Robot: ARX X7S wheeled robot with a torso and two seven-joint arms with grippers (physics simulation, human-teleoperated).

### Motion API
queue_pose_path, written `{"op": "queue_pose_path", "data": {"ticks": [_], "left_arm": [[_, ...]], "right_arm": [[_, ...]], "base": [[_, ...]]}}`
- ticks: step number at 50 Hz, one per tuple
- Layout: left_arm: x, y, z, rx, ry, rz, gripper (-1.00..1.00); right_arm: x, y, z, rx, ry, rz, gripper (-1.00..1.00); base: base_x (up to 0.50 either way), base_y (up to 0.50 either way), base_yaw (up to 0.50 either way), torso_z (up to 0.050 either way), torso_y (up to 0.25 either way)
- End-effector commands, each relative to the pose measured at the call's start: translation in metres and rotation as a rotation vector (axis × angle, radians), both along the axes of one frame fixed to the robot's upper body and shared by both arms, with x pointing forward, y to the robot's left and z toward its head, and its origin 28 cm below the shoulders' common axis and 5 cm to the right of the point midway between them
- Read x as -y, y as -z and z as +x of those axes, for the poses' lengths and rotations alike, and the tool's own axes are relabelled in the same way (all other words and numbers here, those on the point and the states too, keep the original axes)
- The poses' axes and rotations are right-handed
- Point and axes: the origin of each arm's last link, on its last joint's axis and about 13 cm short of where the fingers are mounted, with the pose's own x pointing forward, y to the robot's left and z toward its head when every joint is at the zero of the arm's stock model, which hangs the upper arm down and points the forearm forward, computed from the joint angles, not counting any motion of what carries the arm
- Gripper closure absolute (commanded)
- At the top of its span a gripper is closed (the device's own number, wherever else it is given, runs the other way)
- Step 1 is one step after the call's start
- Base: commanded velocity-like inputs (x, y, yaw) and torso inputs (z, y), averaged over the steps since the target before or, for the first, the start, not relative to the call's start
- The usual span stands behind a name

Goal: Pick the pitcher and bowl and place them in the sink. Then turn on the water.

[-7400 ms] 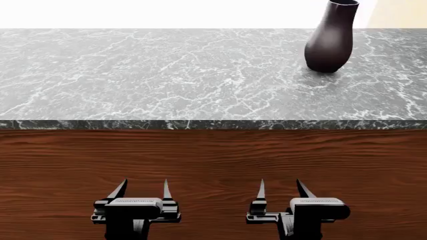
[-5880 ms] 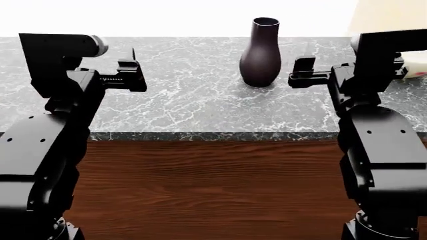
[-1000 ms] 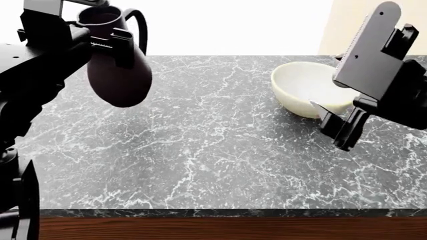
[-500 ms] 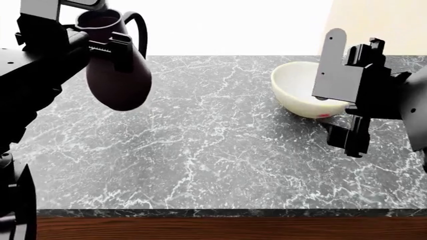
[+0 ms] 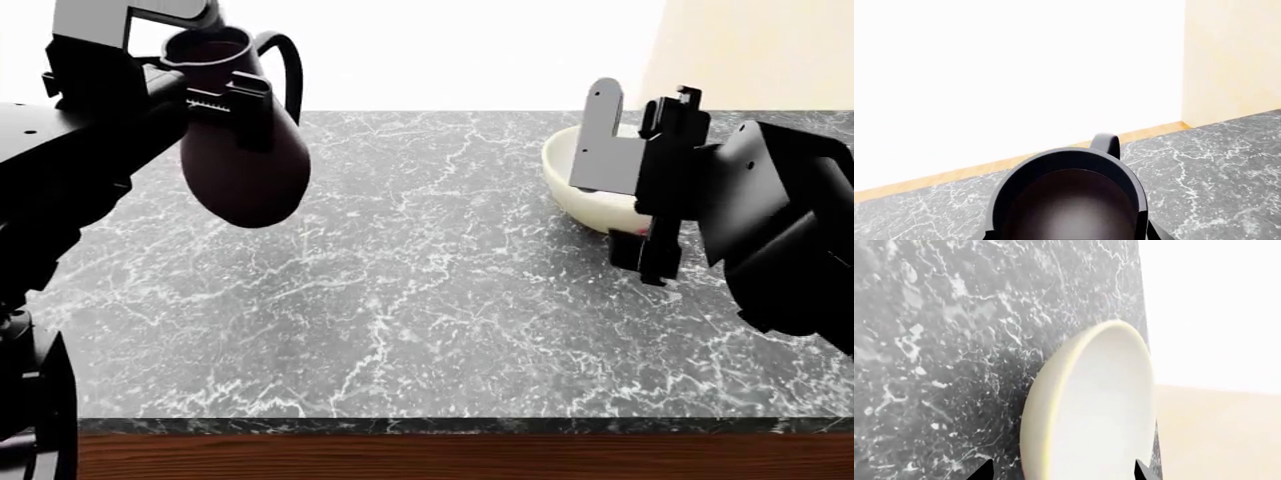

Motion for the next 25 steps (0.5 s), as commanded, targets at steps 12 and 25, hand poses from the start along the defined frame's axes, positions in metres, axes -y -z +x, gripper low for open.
{"op": "queue_pose_path", "data": {"ticks": [12, 25], "left_arm": [[0.001, -0.014, -0.003, 0.064, -0.023, 0.0, 1.0], [0.0, -0.012, -0.003, 0.063, -0.021, -0.007, 1.0]], "right_arm": [[-0.005, 0.031, 0.026, -0.026, 0.035, 0.048, -1.0], [-0.003, 0.042, 0.028, -0.075, 0.067, 0.066, 1.0]], "base": [[0.0, 0.0, 0.0, 0.001, 0.003], [0.0, 0.0, 0.0, 0.001, 0.002]]}}
